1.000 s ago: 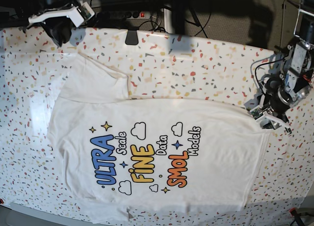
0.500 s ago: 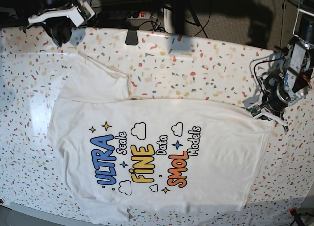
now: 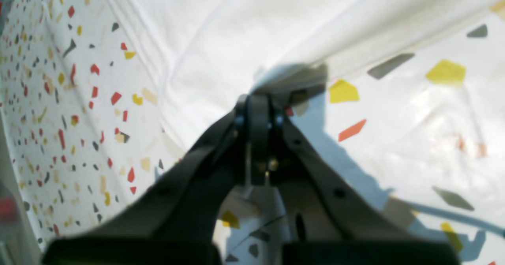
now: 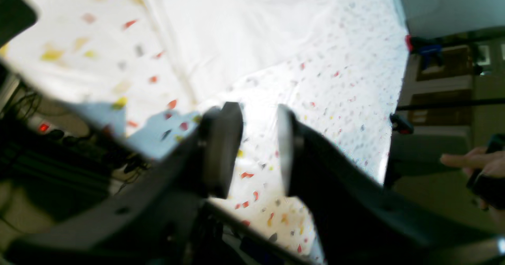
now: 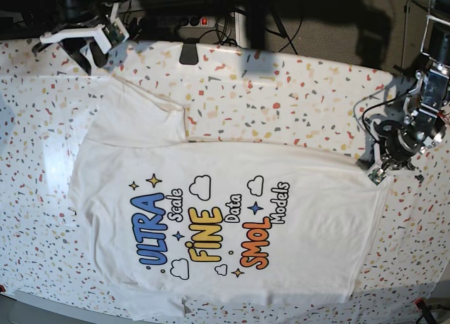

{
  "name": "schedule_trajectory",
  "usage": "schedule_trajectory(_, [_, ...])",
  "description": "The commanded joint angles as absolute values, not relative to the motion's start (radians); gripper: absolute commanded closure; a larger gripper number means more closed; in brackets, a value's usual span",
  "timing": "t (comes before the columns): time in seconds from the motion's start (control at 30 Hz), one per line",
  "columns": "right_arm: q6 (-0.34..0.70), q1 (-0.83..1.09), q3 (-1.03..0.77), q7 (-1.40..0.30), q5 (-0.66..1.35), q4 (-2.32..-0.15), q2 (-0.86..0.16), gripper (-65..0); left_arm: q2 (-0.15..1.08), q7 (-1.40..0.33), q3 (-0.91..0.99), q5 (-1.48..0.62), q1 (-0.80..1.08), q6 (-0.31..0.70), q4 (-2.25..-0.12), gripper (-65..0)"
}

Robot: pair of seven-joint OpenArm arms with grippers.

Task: Fold the T-shirt properly
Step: 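Lower the right gripper onto the other shoulder and pinch it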

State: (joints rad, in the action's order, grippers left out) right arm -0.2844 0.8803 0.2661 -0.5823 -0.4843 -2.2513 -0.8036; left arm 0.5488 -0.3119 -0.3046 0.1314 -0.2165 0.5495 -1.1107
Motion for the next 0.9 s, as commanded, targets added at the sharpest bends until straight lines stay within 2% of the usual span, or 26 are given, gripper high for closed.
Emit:
schedule_trajectory(0.0, [-0.265, 0.881, 0.239, -0.552, -0.466, -2.260, -0.814, -25.2, 0.563, -0.370, -0.305, 0.130, -0.213, 0.573, -1.106, 0.0])
schedule_trajectory(0.1, [-0.176, 0.880, 0.161, -0.481, -0.370, -2.212, -0.814, -26.1, 0.563, -0.370, -0.305, 0.107, -0.213, 0.573, -1.106, 0.0])
schedule_trajectory(0.2, [-0.133, 0.875, 0.102, -0.399, -0.320, -2.137, -0.815, -26.1, 0.562, -0.369, -0.305, 0.076, -0.213, 0.572, -1.106, 0.0])
schedule_trajectory(0.3, [-0.113, 0.822, 0.091, -0.364, -0.287, -2.058, -0.815, -26.1, 0.562, -0.365, -0.305, 0.064, -0.213, 0.550, -1.107, 0.0])
schedule_trajectory(0.4, [-0.027, 0.725, 0.104, -0.350, -0.270, -1.977, -0.815, -26.1, 0.562, -0.365, -0.305, 0.043, -0.214, 0.521, -1.107, 0.0])
schedule_trajectory(0.7, [0.094, 0.457, 0.262, -0.335, -0.242, -1.804, -0.892, -26.1, 0.563, -0.367, -0.305, 0.044, -0.214, 0.520, -1.107, 0.0])
schedule_trajectory(0.87, [0.108, 0.331, 0.410, -0.312, -0.270, -1.696, -0.895, -26.1, 0.563, -0.367, -0.305, 0.044, -0.214, 0.519, -1.107, 0.0])
